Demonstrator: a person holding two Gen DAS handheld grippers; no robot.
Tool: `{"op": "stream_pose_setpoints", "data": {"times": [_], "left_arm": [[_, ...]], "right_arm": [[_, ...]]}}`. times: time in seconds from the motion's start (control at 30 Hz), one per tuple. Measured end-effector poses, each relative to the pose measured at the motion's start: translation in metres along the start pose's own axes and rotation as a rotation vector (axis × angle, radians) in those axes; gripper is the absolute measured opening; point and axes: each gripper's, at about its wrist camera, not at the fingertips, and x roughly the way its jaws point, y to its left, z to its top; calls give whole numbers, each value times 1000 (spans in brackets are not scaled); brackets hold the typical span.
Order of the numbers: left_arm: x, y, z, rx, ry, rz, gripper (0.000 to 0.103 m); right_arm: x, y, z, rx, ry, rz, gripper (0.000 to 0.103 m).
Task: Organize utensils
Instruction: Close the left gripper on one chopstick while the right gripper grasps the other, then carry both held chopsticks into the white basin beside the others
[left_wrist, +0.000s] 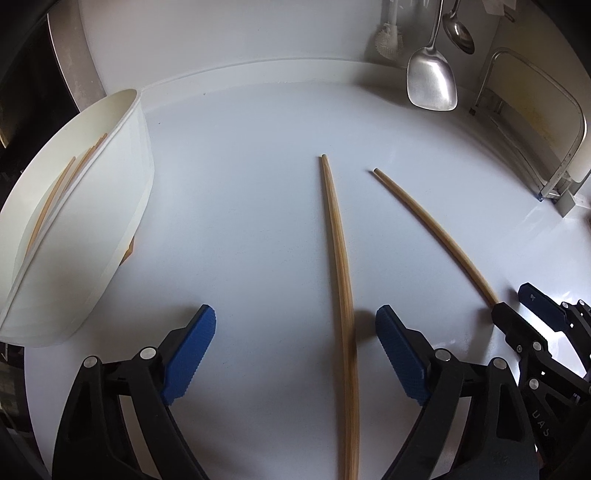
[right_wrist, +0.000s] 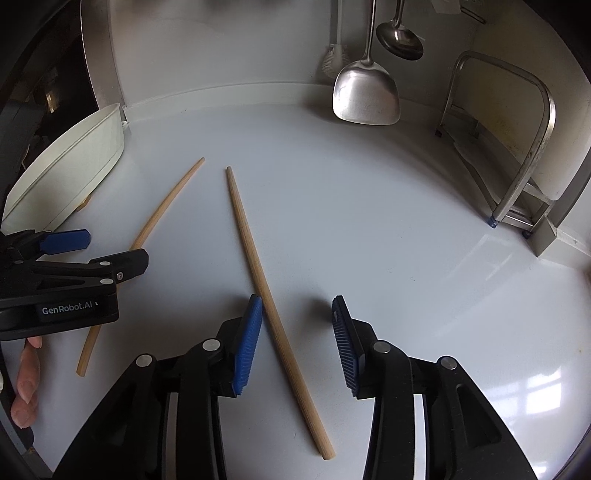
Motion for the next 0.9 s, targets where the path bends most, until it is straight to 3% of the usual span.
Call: {"op": "stream_pose_setpoints", "data": {"times": [0.13,0.2,0.27,0.4,0.67,0.9], "left_arm": [[-2,-7,0,17,-7,-13,68],[-4,-8,0,9,-4,-25,59],[-6,-10,-1,17,-9,-29,46],[-10,-16,-3,50,-5,-39,8],[-23,-6,-5,37,51,-113,7],[-63,15,7,43,1,-155,7]], "right_arm": [[0,3,1,-25,10,15,36],[0,5,2,-36,15,25,26],[0,10,2,-61,19,19,10],[-1,17,3,-89,31,16,8],[-7,11,6,43,61,73,6],[-30,20,17,117,37,83,6]]}}
